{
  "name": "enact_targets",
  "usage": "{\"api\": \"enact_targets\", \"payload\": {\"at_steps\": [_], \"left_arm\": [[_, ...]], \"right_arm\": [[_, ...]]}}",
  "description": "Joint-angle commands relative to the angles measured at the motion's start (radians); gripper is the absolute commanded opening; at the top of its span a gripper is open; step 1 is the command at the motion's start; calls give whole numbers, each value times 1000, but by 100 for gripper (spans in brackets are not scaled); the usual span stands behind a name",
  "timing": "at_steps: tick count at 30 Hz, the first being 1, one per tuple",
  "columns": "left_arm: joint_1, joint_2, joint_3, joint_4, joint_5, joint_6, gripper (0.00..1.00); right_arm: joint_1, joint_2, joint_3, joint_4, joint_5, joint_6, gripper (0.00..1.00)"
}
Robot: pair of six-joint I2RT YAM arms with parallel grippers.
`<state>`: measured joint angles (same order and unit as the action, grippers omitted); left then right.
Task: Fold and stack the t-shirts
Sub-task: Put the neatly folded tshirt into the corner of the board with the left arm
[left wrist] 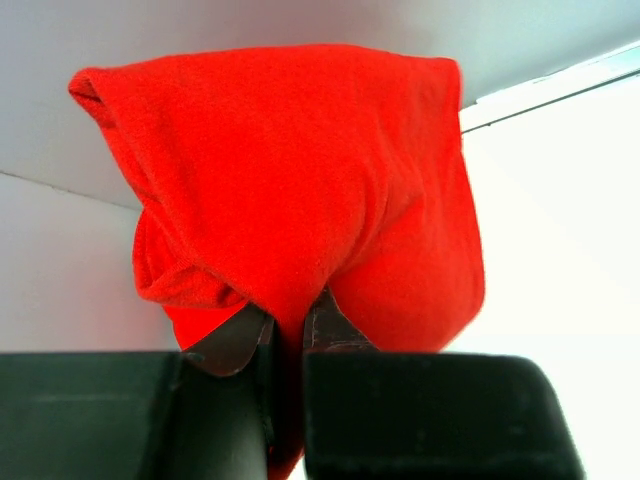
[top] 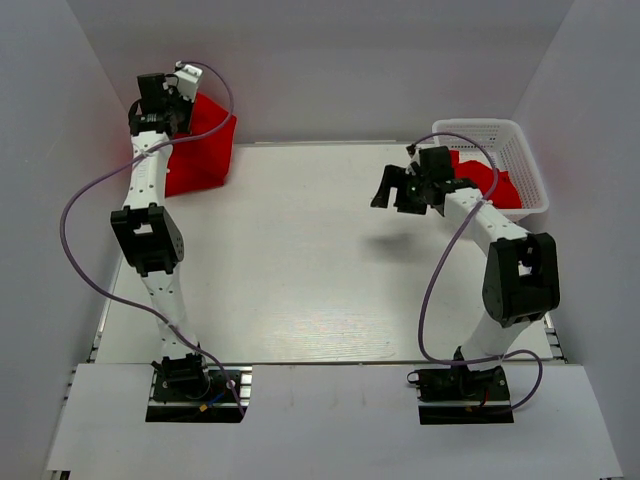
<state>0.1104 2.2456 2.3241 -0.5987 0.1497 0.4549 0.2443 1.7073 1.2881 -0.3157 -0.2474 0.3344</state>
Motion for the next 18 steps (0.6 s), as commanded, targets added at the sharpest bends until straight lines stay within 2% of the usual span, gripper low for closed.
{"api": "enact_targets", "payload": {"at_steps": [1,9,18], "left_arm": [[14,-126,47,20,56,-13,0],[34,-95,-22,31,22,-22,0],[63,-23,-55,88,-88,-13,0]], "right_arm": [[10,20,50,27,-30,6,90],[15,74,100,4,-21,6,90],[23,135,174,-36,-15,8,90]]}}
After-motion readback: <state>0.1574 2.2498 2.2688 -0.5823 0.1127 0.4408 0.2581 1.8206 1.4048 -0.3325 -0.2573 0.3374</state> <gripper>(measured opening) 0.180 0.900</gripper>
